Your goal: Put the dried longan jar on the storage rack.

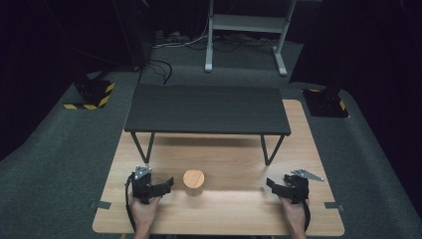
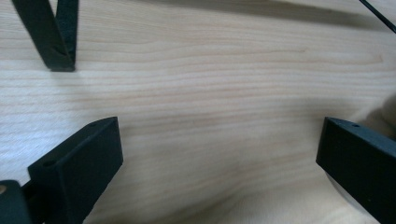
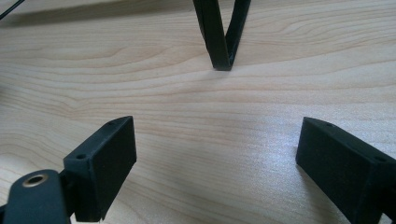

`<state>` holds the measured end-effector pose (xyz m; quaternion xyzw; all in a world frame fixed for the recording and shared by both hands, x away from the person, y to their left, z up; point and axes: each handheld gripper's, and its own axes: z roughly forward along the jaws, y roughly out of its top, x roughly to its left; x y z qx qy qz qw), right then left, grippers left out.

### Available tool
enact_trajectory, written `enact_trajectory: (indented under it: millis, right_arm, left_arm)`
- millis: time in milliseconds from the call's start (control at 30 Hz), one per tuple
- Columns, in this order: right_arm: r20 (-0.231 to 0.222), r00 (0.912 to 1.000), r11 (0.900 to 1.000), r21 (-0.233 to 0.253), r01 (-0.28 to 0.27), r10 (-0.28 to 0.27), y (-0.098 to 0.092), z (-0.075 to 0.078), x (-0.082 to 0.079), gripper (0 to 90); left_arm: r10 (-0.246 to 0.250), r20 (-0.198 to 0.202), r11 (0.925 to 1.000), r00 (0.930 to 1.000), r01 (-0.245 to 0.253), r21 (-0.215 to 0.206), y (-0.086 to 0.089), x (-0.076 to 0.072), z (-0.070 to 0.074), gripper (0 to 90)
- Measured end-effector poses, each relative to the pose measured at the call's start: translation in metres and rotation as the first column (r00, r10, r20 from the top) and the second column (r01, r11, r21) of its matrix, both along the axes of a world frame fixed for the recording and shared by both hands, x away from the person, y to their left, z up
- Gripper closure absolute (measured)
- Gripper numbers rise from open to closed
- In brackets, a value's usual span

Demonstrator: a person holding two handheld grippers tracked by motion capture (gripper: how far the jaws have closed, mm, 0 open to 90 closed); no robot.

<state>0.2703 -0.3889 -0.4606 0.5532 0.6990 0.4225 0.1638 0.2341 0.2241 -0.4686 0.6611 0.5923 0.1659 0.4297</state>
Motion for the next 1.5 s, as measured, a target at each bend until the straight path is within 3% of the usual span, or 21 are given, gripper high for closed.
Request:
enact_trajectory:
  millis: [367,700,1033,1300,1433,1500]
  right_arm:
    - [-0.001,1.0000,1.000,0.022,-0.001,0.001,-0.004,-0.002,0.000,11.3]
    - [-0.003,1.0000,0.999,0.036,-0.001,0.001,-0.006,-0.002,0.000,11.3]
    - [-0.003,1.0000,0.999,0.035,-0.002,0.002,-0.006,-0.002,0.000,11.2]
    - [-0.003,1.0000,0.999,0.035,-0.006,0.006,-0.007,-0.002,0.001,11.0]
    - [-0.003,1.0000,0.999,0.034,-0.005,0.006,-0.007,-0.002,0.001,11.0]
    - [-0.002,1.0000,0.999,0.034,-0.006,0.006,-0.007,-0.002,0.001,11.0]
  left_arm:
    - [-0.096,0.008,0.9948,0.9954,0.096,0.035,-0.006,-0.027,0.006,0.5]
    - [-0.206,0.040,0.9755,0.9776,0.203,0.085,-0.031,-0.040,0.015,0.5]
    - [-0.264,0.042,0.9599,0.9637,0.258,0.110,-0.053,-0.030,0.019,0.5]
    - [-0.306,0.032,0.9432,0.9515,0.298,0.146,-0.070,-0.010,0.023,0.6]
    - [-0.310,0.039,0.9385,0.9500,0.299,0.173,-0.079,-0.005,0.026,0.9]
    - [-0.294,0.038,0.9419,0.9551,0.282,0.182,-0.087,-0.001,0.026,2.2]
